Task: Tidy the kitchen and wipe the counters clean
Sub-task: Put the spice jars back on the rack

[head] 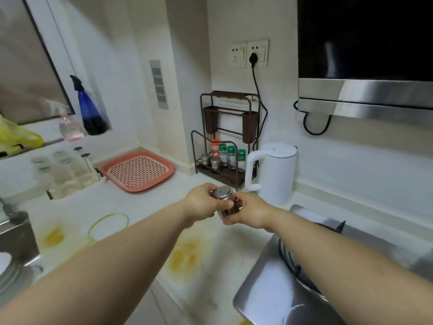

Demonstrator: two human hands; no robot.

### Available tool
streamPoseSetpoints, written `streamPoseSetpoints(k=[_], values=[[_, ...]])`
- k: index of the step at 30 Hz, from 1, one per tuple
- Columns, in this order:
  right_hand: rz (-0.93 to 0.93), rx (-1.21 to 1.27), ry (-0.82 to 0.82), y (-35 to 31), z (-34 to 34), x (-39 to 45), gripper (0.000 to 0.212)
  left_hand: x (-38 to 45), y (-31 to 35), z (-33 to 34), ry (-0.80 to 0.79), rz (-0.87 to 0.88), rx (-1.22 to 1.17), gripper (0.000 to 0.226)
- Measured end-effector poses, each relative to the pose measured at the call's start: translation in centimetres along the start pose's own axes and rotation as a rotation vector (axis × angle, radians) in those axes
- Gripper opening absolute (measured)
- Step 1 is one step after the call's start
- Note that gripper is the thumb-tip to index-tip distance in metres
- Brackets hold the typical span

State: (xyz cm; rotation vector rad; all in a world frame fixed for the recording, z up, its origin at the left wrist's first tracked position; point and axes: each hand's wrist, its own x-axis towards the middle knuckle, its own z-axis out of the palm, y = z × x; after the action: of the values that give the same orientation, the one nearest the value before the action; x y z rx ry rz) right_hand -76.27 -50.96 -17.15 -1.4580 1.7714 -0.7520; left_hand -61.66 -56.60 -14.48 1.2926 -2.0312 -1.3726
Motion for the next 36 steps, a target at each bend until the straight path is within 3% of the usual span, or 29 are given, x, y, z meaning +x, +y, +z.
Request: streamPoseSetpoints(k=[3, 7, 11, 14, 24, 30, 36], values=[[0.061, 0.032, 0.054, 0.4, 0.5, 4.0, 0.037, 5.6, -1.6, -1.3, -0.083, 0.027, 0.0, 0.024], [0.175, 0.04, 0.171, 0.5, 1.3, 10.4, 0.032, 13.5, -3.8, -3.4, -0.208, 0.06, 0.01, 0.047], [0.272, 0.041, 0.257, 0.1, 1.8, 15.5, 0.034, 19.6, -4.5, -5.4, -0.294, 0.079, 0.004, 0.036], [0.328, 0.03, 0.324, -0.2, 1.6, 18.3, 0.04, 23.4, -4.6, -6.1, -0.33, 0.095, 0.0, 0.041], [0.581, 0.059, 0.52, 3.8, 1.3, 22.9, 0.057, 33.0, -4.4, -4.2, -0.158, 0.256, 0.167, 0.056], [0.542, 0.049, 0.515, 5.3, 1.7, 24.0, 0.067, 35.9, -4.5, -1.2, -0.213, 0.373, 0.273, 0.053], [0.518, 0.033, 0.475, 6.3, 1.6, 24.9, 0.071, 37.9, -6.2, 0.5, -0.165, 0.337, 0.518, 0.057]])
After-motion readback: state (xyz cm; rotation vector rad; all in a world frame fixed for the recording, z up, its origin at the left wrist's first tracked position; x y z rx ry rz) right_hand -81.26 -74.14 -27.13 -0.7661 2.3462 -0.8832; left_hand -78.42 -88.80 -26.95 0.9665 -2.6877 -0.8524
